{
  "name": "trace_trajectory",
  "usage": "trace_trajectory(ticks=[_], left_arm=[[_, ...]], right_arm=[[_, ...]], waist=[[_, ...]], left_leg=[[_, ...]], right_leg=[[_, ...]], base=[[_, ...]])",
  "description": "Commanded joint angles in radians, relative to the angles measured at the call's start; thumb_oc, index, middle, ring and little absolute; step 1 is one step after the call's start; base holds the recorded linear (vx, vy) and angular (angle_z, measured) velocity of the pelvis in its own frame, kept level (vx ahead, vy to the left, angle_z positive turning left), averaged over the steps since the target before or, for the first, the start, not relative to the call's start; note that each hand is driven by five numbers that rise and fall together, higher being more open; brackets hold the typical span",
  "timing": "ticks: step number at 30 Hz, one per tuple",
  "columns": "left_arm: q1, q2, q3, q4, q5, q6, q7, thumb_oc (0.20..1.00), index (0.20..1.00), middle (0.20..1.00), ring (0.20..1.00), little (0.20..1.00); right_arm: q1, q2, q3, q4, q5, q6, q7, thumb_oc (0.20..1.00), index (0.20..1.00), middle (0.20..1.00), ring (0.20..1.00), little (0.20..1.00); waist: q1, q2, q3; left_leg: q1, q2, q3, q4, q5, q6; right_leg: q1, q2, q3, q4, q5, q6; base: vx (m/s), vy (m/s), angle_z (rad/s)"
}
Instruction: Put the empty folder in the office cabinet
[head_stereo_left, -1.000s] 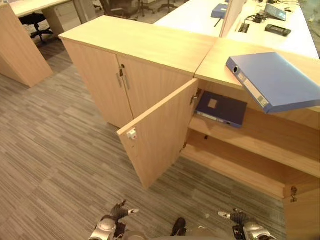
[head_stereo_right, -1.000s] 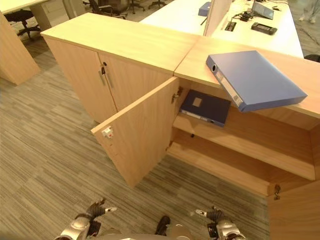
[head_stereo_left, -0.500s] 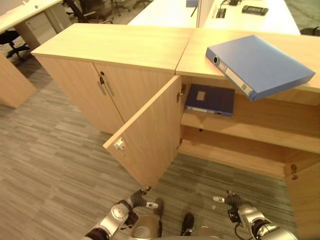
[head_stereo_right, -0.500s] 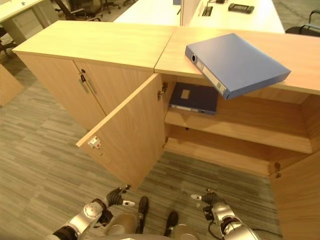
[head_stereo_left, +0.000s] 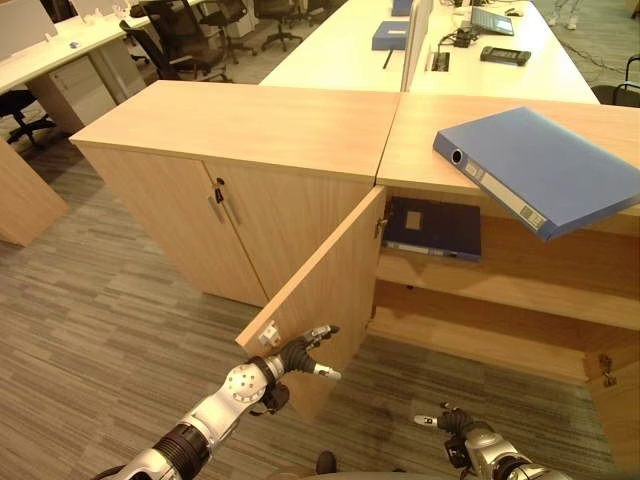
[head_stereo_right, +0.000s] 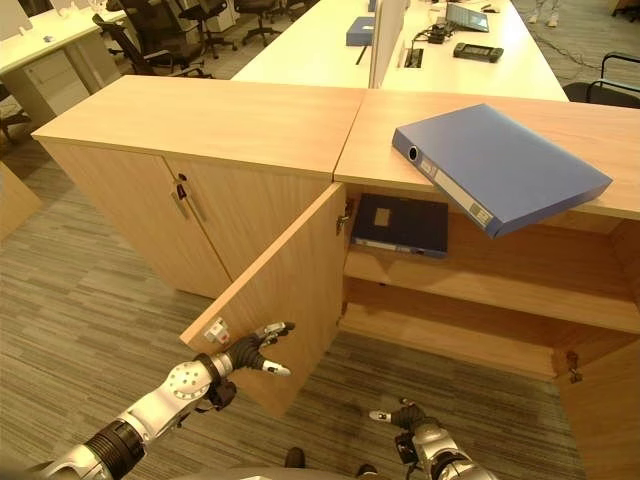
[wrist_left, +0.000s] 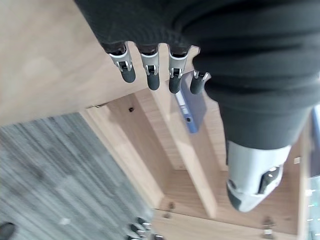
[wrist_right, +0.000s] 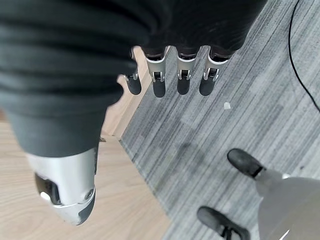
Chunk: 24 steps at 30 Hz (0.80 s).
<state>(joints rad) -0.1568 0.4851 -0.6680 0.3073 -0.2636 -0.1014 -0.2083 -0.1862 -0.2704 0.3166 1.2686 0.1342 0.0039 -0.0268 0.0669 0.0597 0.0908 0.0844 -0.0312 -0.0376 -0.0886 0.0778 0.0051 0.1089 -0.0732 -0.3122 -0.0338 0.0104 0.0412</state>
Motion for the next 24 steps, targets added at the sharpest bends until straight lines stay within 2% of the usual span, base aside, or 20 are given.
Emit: trace_trajectory(ticks=[1,6,12,14,16,18,20,21,23,24], left_arm=[[-0.085,-0.017,-0.017,-0.051,-0.074,-0.051,-0.005,1.0,1.0,1.0,1.0,1.0],[-0.097,-0.02,0.002,-0.093,-0.103,-0.054,0.012,1.0,1.0,1.0,1.0,1.0],[-0.071,-0.011,0.031,-0.088,-0.101,-0.05,0.019,1.0,1.0,1.0,1.0,1.0],[-0.063,-0.002,0.046,-0.095,-0.096,-0.045,0.018,1.0,1.0,1.0,1.0,1.0],[-0.064,0.011,0.054,-0.095,-0.091,-0.039,0.019,1.0,1.0,1.0,1.0,1.0],[-0.056,0.022,0.072,-0.097,-0.081,-0.034,0.024,1.0,1.0,1.0,1.0,1.0],[-0.054,0.025,0.075,-0.097,-0.075,-0.032,0.026,1.0,1.0,1.0,1.0,1.0],[-0.053,0.032,0.079,-0.095,-0.061,-0.03,0.03,1.0,1.0,1.0,1.0,1.0],[-0.063,0.024,0.074,-0.082,-0.053,-0.026,0.034,1.0,1.0,1.0,1.0,1.0],[-0.063,0.024,0.073,-0.081,-0.053,-0.026,0.034,1.0,1.0,1.0,1.0,1.0]], right_arm=[[-0.029,0.012,0.029,0.057,-0.03,-0.018,0.004,1.0,1.0,1.0,1.0,1.0],[-0.023,0.03,0.039,0.052,-0.033,-0.02,0.003,1.0,1.0,1.0,1.0,1.0],[-0.031,0.034,0.037,0.049,-0.04,-0.018,0.009,1.0,1.0,1.0,1.0,1.0],[-0.04,0.027,0.021,0.046,-0.042,-0.014,0.019,1.0,1.0,1.0,1.0,1.0],[-0.049,0.019,0.012,0.045,-0.036,-0.01,0.023,1.0,1.0,1.0,1.0,1.0],[-0.049,0.015,-0.006,0.05,-0.024,-0.005,0.027,1.0,1.0,1.0,1.0,1.0],[-0.048,0.011,-0.015,0.05,-0.02,-0.004,0.027,1.0,1.0,1.0,1.0,1.0],[-0.047,0.006,-0.029,0.052,-0.015,-0.003,0.026,1.0,1.0,1.0,1.0,1.0],[-0.051,-0.002,-0.041,0.061,-0.013,0.002,0.017,1.0,1.0,1.0,1.0,1.0],[-0.051,-0.003,-0.041,0.061,-0.013,0.002,0.017,1.0,1.0,1.0,1.0,1.0]], waist=[[0.013,-0.054,-0.017],[0.014,-0.063,-0.018],[0.04,-0.065,-0.018],[0.063,-0.052,-0.008],[0.071,-0.048,0.006],[0.079,-0.041,0.018],[0.076,-0.04,0.021],[0.066,-0.046,0.027],[0.048,-0.064,0.05],[0.048,-0.062,0.05]], left_leg=[[-0.019,-0.002,0.006,0.001,-0.059,-0.007],[-0.001,-0.002,0.001,0.001,-0.072,-0.005],[0.013,-0.01,0.006,0.008,-0.088,0.012],[0.004,-0.023,0.035,0.043,-0.119,0.031],[-0.005,-0.033,0.058,0.073,-0.137,0.047],[0.001,-0.026,0.08,0.082,-0.152,0.049],[-0.001,-0.018,0.077,0.088,-0.155,0.044],[0.003,-0.007,0.063,0.095,-0.166,0.034],[0.009,0.011,0.031,0.113,-0.183,0.01],[0.009,0.013,0.031,0.114,-0.185,0.01]], right_leg=[[0.033,-0.04,0.056,0.043,-0.048,0.081],[0.043,-0.043,0.058,0.035,-0.036,0.088],[0.033,-0.064,0.067,0.044,-0.022,0.112],[-0.014,-0.137,0.048,0.136,0.01,0.144],[-0.071,-0.194,0.052,0.243,0.067,0.159],[-0.104,-0.263,0.002,0.282,0.136,0.161],[-0.105,-0.273,-0.017,0.258,0.128,0.151],[-0.113,-0.28,-0.012,0.195,0.131,0.152],[-0.155,-0.291,0.028,0.101,0.178,0.175],[-0.152,-0.288,0.027,0.098,0.179,0.175]], base=[[0.03,0.007,-0.01],[0.02,0.009,-0.02],[0.01,0.078,-0.18],[-0.05,0.18,-0.21],[-0.05,0.14,-0.47],[-0.01,0.037,-0.35],[0.04,-0.058,-0.31],[0.08,-0.146,-0.14],[0.12,-0.25,0.09],[0.12,-0.238,0.14]])
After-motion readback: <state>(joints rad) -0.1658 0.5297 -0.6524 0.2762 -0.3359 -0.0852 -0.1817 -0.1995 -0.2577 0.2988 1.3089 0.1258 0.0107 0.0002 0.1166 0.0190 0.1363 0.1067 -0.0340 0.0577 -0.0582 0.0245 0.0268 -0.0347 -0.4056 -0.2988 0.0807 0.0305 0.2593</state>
